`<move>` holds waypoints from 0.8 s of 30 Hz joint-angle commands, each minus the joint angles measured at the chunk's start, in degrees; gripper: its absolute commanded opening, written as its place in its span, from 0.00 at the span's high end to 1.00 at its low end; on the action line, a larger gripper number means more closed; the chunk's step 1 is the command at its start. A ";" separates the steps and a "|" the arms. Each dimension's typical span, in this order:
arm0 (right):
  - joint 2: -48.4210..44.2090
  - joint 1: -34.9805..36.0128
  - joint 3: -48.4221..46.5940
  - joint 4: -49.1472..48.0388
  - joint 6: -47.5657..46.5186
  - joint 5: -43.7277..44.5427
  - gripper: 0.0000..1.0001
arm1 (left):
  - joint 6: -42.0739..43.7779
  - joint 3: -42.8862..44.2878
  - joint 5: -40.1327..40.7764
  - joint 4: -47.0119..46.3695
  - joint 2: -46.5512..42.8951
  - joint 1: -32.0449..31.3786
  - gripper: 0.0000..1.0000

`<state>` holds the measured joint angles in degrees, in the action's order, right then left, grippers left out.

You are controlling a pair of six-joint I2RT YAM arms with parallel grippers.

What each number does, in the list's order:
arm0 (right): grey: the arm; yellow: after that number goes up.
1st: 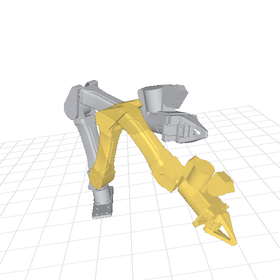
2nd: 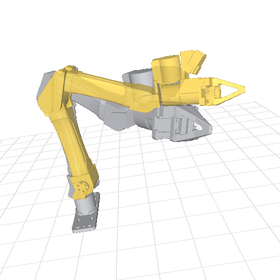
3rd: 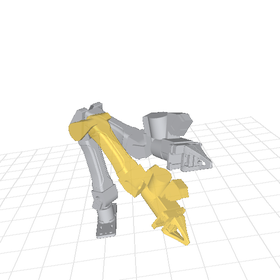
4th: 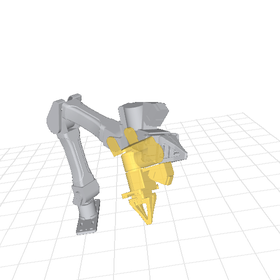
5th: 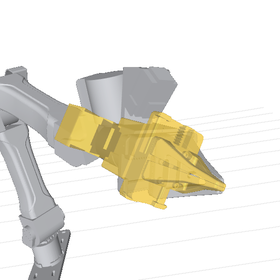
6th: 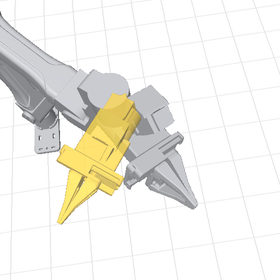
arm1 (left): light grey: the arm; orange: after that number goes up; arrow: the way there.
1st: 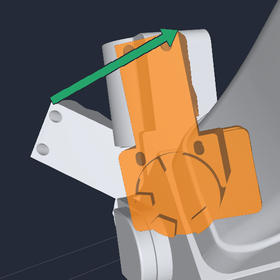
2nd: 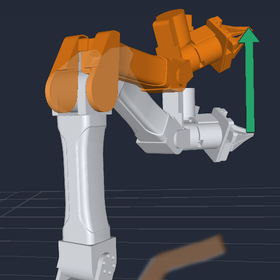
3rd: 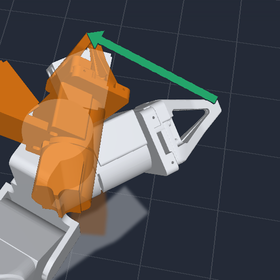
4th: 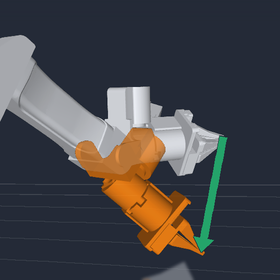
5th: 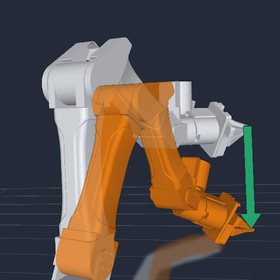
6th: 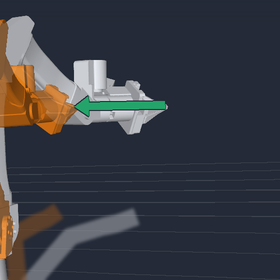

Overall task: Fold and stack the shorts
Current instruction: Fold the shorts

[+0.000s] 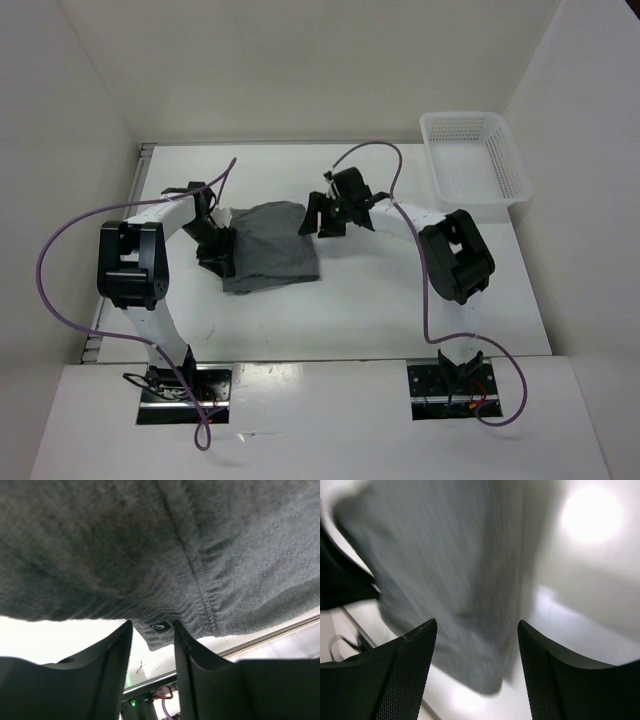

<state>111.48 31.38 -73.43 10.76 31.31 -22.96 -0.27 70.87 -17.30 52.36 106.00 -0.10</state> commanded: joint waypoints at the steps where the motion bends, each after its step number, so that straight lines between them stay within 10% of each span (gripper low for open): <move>1: 3.64 -3.16 -8.82 -2.84 -0.74 1.95 0.29 | 0.27 -0.12 -0.11 -1.29 0.26 -0.08 0.55; 16: 18.85 -4.04 -17.63 -6.81 3.41 -3.84 0.40 | 0.27 -0.99 3.06 -2.35 0.79 -0.08 0.55; 24: 18.16 -5.79 -18.15 -7.60 5.08 -1.92 0.97 | 0.27 -0.92 4.29 -3.93 0.79 -0.08 0.55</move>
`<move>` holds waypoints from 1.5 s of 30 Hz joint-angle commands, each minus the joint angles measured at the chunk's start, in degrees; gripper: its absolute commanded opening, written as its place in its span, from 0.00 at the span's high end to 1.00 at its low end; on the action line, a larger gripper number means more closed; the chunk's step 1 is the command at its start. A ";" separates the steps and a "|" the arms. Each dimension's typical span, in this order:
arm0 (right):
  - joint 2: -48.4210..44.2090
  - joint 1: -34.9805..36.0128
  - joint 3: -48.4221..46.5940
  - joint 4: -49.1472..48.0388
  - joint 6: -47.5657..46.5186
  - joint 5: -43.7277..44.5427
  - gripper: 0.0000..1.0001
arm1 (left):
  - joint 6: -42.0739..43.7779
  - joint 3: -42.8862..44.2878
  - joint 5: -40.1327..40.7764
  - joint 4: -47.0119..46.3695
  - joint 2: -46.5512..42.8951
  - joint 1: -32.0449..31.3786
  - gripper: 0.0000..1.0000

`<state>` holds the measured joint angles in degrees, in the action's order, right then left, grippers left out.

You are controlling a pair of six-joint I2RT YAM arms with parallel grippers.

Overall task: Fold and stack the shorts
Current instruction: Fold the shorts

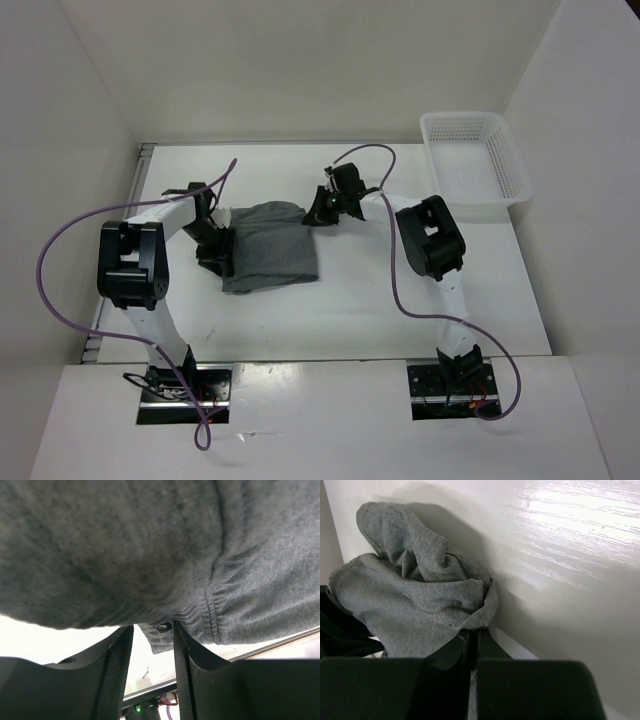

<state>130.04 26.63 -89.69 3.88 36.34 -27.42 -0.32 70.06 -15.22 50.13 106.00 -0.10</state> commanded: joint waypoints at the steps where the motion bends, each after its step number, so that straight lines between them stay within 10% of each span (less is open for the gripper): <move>1: -2.05 -1.06 -1.11 -0.72 0.05 3.33 1.00 | 0.32 -0.10 2.74 -1.70 1.31 -0.60 0.55; 14: -12.08 -8.96 4.52 0.95 -3.47 8.00 1.00 | 0.32 11.05 -5.42 -4.60 7.38 -8.86 0.54; 20: -9.28 -9.67 -4.70 7.63 -7.06 8.00 0.49 | 0.32 13.70 -0.43 -5.74 9.32 -9.40 0.47; 32: -27.72 -8.88 0.84 15.07 -14.00 22.74 0.00 | 0.32 20.81 -2.96 -1.88 -0.07 -6.93 0.23; 45: -41.43 -19.77 5.04 34.26 -19.81 27.15 0.00 | 0.32 28.29 9.49 -10.13 -11.95 6.94 0.08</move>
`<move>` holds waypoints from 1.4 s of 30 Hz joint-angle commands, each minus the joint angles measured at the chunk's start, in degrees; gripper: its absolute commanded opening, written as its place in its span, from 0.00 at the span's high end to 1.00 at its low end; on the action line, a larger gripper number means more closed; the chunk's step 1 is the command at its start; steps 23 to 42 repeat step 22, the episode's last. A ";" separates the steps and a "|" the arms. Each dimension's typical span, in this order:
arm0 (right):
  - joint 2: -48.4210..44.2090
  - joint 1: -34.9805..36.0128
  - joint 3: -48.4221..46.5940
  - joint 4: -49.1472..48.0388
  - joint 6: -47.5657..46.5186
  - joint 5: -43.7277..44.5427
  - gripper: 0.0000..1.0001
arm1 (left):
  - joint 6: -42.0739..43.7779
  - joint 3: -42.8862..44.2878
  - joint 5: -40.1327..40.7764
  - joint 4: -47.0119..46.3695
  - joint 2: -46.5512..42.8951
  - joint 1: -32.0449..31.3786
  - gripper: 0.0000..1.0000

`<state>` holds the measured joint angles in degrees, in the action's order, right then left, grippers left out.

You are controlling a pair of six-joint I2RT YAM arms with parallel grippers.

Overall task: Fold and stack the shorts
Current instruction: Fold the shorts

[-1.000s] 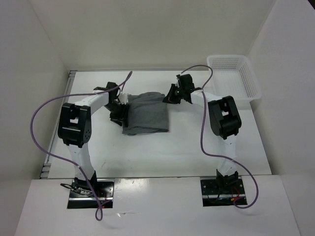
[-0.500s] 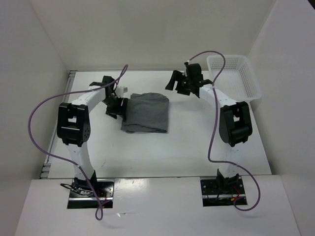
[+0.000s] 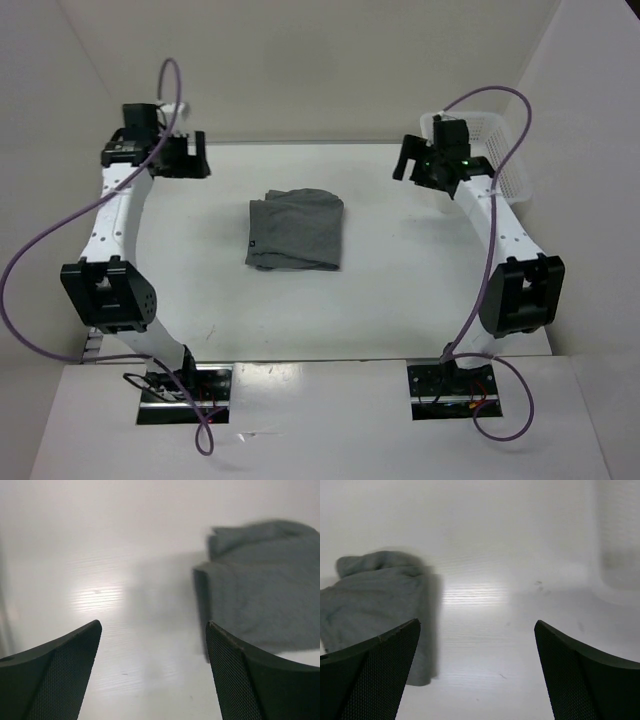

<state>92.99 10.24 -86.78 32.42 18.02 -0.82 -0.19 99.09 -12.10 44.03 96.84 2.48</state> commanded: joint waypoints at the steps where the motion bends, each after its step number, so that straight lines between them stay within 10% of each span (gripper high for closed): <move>1: -6.75 -4.60 3.54 5.72 -2.28 2.04 0.00 | 0.19 -1.52 7.34 -4.56 -3.84 7.68 0.08; 9: -13.36 -8.31 6.98 6.86 -5.36 4.25 0.00 | 0.19 -10.06 6.21 -8.08 -8.33 18.34 0.07; 42: -16.96 -8.31 11.37 4.23 -7.03 1.96 0.00 | 0.19 -11.73 4.54 -8.08 -9.47 18.35 0.06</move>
